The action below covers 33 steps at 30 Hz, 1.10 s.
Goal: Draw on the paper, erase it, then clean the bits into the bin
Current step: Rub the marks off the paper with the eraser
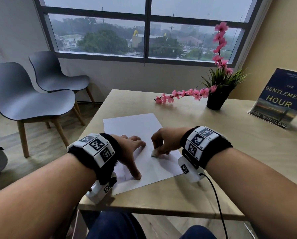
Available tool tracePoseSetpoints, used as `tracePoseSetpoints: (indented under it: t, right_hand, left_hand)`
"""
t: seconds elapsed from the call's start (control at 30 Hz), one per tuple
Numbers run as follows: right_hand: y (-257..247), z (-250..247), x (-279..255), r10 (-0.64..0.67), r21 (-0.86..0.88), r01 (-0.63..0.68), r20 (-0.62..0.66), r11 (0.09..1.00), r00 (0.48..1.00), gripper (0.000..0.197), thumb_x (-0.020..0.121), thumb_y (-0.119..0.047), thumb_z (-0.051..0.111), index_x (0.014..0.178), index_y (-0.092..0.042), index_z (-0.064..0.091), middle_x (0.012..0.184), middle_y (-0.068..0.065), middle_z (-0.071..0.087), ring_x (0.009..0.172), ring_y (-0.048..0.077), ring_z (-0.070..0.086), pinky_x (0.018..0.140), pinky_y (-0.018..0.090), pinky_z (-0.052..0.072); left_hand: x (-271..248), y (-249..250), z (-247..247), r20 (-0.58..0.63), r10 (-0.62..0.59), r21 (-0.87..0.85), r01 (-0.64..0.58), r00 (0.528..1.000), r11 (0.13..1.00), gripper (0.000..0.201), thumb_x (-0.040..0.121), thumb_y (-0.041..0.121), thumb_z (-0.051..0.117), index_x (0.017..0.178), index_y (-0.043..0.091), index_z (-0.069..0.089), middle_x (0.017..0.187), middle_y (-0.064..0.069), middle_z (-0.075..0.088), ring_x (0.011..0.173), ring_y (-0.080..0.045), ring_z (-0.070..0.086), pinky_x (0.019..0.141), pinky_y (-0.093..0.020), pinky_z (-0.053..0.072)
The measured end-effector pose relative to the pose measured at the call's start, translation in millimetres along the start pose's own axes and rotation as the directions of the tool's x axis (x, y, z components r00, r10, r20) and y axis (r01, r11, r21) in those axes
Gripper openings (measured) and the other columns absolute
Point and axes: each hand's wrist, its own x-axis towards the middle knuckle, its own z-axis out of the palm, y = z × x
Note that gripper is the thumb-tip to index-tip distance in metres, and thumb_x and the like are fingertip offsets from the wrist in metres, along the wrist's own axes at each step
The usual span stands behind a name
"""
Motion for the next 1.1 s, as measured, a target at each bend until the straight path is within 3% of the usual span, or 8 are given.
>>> tracePoseSetpoints:
  t: [0.07,0.2,0.3,0.43,0.67,0.87,1.0,1.1]
  right_hand:
    - [-2,0,-1,0.006,0.004,-0.006,-0.017,1.0,1.0,0.024,0.083,-0.042,0.072,0.086,-0.02,0.063,0.083,0.0,0.073,0.069,0.011,0.063,0.07,0.027,0.049]
    - [-6,6,-15,-0.047,0.003,0.047,0.1,0.999,0.994,0.027,0.08,-0.041,0.075,0.09,-0.017,0.068,0.069,-0.012,0.064,0.065,0.006,0.06,0.063,0.019,0.044]
    - [-8,5,-15,-0.071,-0.019,0.073,0.123,0.997,0.99,0.03,0.079,-0.043,0.076,0.093,-0.018,0.07,0.077,-0.008,0.069,0.068,0.005,0.06,0.065,0.018,0.044]
    - [-5,5,-2,-0.058,0.034,0.06,-0.047,0.998,0.997,0.022,0.084,-0.039,0.072,0.09,-0.019,0.065,0.087,0.0,0.072,0.073,0.011,0.062,0.07,0.026,0.048]
    - [17,5,-20,0.024,0.05,-0.026,0.054,0.998,0.998,0.022,0.08,-0.044,0.073,0.089,-0.025,0.067,0.077,-0.013,0.07,0.07,0.002,0.059,0.067,0.021,0.041]
    - [26,6,-27,0.093,0.008,-0.093,-0.008,0.996,0.996,0.025,0.084,-0.047,0.069,0.09,-0.024,0.061,0.08,-0.006,0.072,0.074,0.01,0.06,0.079,0.033,0.049]
    - [11,8,-31,0.026,-0.055,-0.021,0.088,0.998,0.996,0.027,0.082,-0.045,0.072,0.092,-0.021,0.066,0.085,-0.004,0.071,0.07,0.007,0.058,0.066,0.023,0.043]
    - [7,3,-24,0.022,-0.064,-0.019,0.048,0.998,0.999,0.029,0.081,-0.045,0.074,0.095,-0.02,0.067,0.094,-0.001,0.072,0.078,0.011,0.061,0.072,0.026,0.047]
  left_hand:
    - [0,0,1,0.001,-0.003,-0.005,0.003,1.0,1.0,0.118,0.059,0.07,0.073,0.15,0.038,0.005,0.157,0.017,0.002,0.144,-0.019,0.015,0.113,-0.044,0.028]
    - [0,-1,1,0.0,-0.004,-0.014,0.004,1.0,1.0,0.118,0.059,0.069,0.073,0.149,0.039,0.005,0.157,0.018,0.002,0.144,-0.018,0.015,0.113,-0.043,0.029]
    - [0,-1,1,0.004,-0.004,-0.016,0.004,1.0,1.0,0.118,0.058,0.069,0.073,0.149,0.039,0.004,0.157,0.018,0.002,0.144,-0.019,0.014,0.114,-0.044,0.027]
    - [0,-1,1,-0.004,-0.005,-0.005,0.005,1.0,1.0,0.118,0.058,0.07,0.072,0.149,0.038,0.005,0.157,0.017,0.003,0.144,-0.019,0.015,0.113,-0.046,0.027]
    - [0,-1,1,-0.042,0.033,-0.08,-0.036,0.999,0.996,0.117,0.059,0.067,0.075,0.149,0.041,0.006,0.159,0.011,-0.006,0.147,-0.019,0.004,0.117,-0.047,0.021]
    - [2,-7,0,-0.007,0.0,-0.045,0.0,1.0,0.999,0.117,0.059,0.07,0.073,0.149,0.043,0.003,0.159,0.013,-0.003,0.147,-0.02,0.003,0.118,-0.047,0.017]
    - [5,-5,2,-0.003,-0.017,-0.034,0.017,1.0,0.999,0.12,0.057,0.071,0.073,0.149,0.043,0.001,0.159,0.012,-0.004,0.147,-0.021,0.004,0.117,-0.048,0.018]
    - [5,-6,3,-0.002,-0.02,-0.044,0.02,1.0,0.999,0.12,0.056,0.07,0.074,0.148,0.043,0.001,0.159,0.013,-0.005,0.147,-0.021,0.002,0.118,-0.047,0.016]
